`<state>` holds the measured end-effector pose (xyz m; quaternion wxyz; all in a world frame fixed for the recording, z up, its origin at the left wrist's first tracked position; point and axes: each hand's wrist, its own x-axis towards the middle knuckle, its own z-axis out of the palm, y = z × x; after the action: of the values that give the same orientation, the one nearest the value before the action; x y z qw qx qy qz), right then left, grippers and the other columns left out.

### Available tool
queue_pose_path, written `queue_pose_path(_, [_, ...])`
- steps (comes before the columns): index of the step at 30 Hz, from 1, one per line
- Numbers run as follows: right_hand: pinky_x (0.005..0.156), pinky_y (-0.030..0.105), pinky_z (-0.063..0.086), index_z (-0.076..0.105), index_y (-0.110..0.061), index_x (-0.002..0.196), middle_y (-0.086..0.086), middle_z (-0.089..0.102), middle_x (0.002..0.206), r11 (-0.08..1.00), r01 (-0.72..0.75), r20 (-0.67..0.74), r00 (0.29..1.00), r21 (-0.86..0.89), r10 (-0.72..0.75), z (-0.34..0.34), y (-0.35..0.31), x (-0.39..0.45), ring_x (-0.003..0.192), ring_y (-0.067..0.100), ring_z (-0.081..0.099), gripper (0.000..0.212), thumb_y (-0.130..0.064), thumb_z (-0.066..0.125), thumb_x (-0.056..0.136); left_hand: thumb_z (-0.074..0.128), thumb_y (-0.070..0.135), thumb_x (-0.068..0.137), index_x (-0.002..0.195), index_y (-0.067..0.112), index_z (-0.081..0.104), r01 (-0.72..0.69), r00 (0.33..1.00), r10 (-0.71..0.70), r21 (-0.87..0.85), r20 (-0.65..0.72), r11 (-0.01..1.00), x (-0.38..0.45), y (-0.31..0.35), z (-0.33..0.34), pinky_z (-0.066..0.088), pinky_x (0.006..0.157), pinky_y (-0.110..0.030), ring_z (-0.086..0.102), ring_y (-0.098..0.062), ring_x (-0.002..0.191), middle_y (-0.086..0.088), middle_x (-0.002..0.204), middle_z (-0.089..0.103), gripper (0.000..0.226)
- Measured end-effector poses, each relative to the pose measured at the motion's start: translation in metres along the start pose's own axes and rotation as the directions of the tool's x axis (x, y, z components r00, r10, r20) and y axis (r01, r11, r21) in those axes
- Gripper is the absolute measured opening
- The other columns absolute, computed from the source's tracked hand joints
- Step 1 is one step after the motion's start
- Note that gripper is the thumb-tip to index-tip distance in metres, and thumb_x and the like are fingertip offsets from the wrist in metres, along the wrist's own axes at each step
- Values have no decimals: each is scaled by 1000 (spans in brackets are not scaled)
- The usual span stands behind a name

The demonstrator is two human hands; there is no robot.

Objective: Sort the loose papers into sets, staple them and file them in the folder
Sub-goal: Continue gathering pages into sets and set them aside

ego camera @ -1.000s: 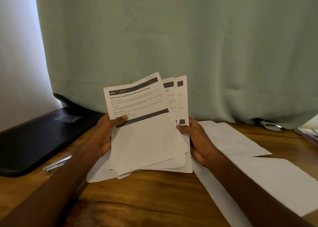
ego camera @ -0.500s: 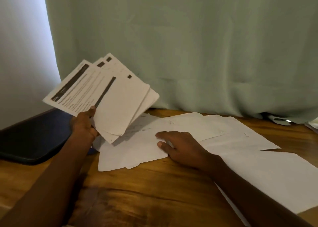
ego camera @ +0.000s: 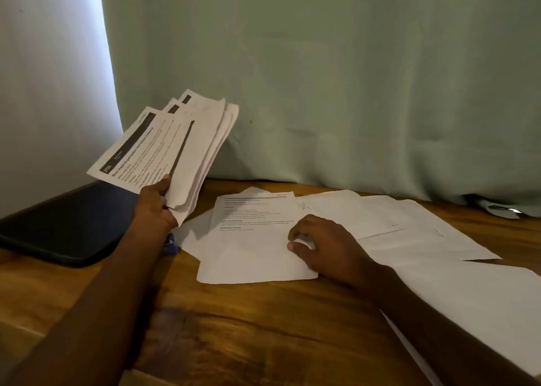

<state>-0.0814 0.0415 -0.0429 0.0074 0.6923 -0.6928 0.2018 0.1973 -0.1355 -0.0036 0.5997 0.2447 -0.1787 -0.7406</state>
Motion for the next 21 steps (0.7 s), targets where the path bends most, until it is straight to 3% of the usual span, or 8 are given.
queue_pose_path(2, [116, 37, 37, 57, -36, 135, -14, 50, 148, 998, -53, -20, 998, -32, 52, 0, -1, 0, 133, 10, 47, 40, -55, 53, 101, 65, 14, 98, 110, 19, 68, -21, 1000, 22, 55, -19, 998, 2, -2, 0, 64, 56, -42, 78, -23, 78, -5, 92, 78, 13])
queue_pose_path(4, [116, 40, 34, 49, -37, 143, -11, 44, 155, 993, -92, -44, 995, -80, 89, 1, -3, 0, 139, 14, 42, 49, -60, 49, 100, 66, 16, 100, 127, 18, 66, -77, 997, 79, 137, -7, 988, 7, -3, 0, 65, 75, -43, 74, -21, 98, -4, 114, 73, 27])
queue_pose_path(6, [115, 45, 35, 44, -36, 147, -7, 42, 156, 981, -141, -59, 989, -134, 134, 1, -6, 0, 141, 18, 40, 59, -67, 47, 97, 69, 16, 99, 138, 16, 61, -141, 990, 140, 239, 22, 961, 9, -6, 0, 63, 86, -42, 71, -22, 104, -6, 126, 69, 40])
queue_pose_path(9, [111, 46, 38, 41, -33, 148, -1, 44, 151, 966, -204, -55, 979, -160, 197, 4, -8, -2, 137, 21, 42, 68, -73, 45, 94, 71, 15, 96, 139, 13, 60, -234, 972, 220, 378, 80, 896, 10, -12, 0, 55, 101, -50, 65, -30, 121, -11, 135, 66, 44])
queue_pose_path(14, [105, 40, 46, 42, -28, 147, 4, 51, 143, 951, -308, -77, 949, -36, 305, 2, -10, 1, 129, 23, 51, 71, -67, 60, 90, 69, 3, 95, 141, 7, 55, -402, 913, 301, 473, 276, 784, 2, -19, 4, 51, 106, -53, 62, -33, 126, -15, 137, 65, 48])
queue_pose_path(21, [100, 35, 49, 40, -23, 145, 7, 50, 140, 906, -415, -77, 909, -83, 409, -3, -20, 1, 126, 24, 53, 69, -61, 64, 92, 70, -5, 89, 118, 23, 63, -448, 886, 312, 454, 344, 770, -2, -24, 11, 52, 104, -50, 64, -30, 123, -14, 132, 67, 40])
